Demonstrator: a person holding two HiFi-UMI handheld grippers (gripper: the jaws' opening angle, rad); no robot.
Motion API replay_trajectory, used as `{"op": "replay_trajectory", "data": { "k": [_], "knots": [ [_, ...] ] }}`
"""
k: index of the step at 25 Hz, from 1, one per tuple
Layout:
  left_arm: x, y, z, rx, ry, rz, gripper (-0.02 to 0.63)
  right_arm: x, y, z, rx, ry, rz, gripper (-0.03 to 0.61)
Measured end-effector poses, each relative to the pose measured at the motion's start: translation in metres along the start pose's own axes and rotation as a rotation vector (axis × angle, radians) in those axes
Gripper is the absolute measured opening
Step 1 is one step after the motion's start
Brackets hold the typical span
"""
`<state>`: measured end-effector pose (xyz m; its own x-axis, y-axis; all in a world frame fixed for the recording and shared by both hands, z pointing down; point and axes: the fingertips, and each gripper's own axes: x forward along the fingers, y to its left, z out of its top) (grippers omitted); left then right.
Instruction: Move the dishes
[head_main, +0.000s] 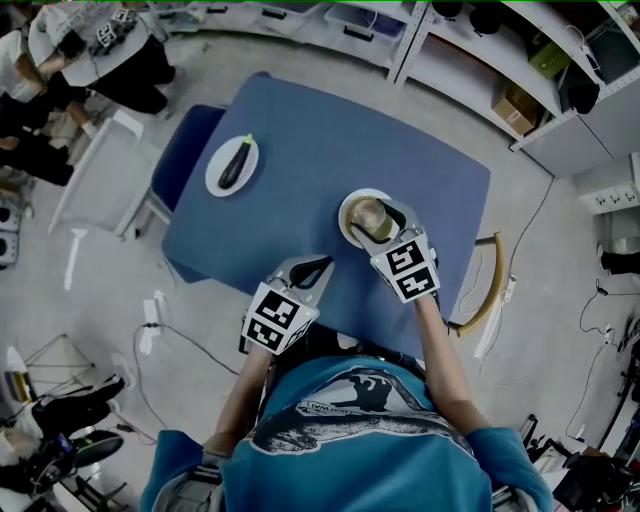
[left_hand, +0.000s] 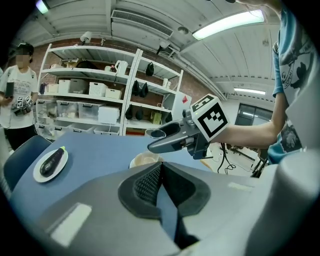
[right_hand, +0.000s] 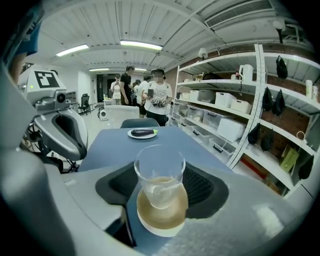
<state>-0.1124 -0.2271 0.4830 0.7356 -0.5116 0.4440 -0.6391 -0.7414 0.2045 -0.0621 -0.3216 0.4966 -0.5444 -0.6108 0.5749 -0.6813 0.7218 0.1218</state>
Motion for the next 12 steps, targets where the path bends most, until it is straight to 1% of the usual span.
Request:
{"op": "replay_trajectory", "data": {
  "k": [4,7,12],
  "knots": [
    [-0.007,0.003,-0.004,-0.018,-0.009,0.014,0.014,0.002,0.010,0.032,-0.039,-0.056,0.024,0.278],
    [-0.015,0.006,-0.013,-0.038,0.002,0.030,0.012,0.011,0.020,0.055,-0.055,-0.093,0.048,0.278],
    [-0.030,0.013,-0.023,-0.061,0.014,0.067,0.014,0.036,0.046,0.084,-0.061,-0.138,0.115,0.278]
  ]
}}
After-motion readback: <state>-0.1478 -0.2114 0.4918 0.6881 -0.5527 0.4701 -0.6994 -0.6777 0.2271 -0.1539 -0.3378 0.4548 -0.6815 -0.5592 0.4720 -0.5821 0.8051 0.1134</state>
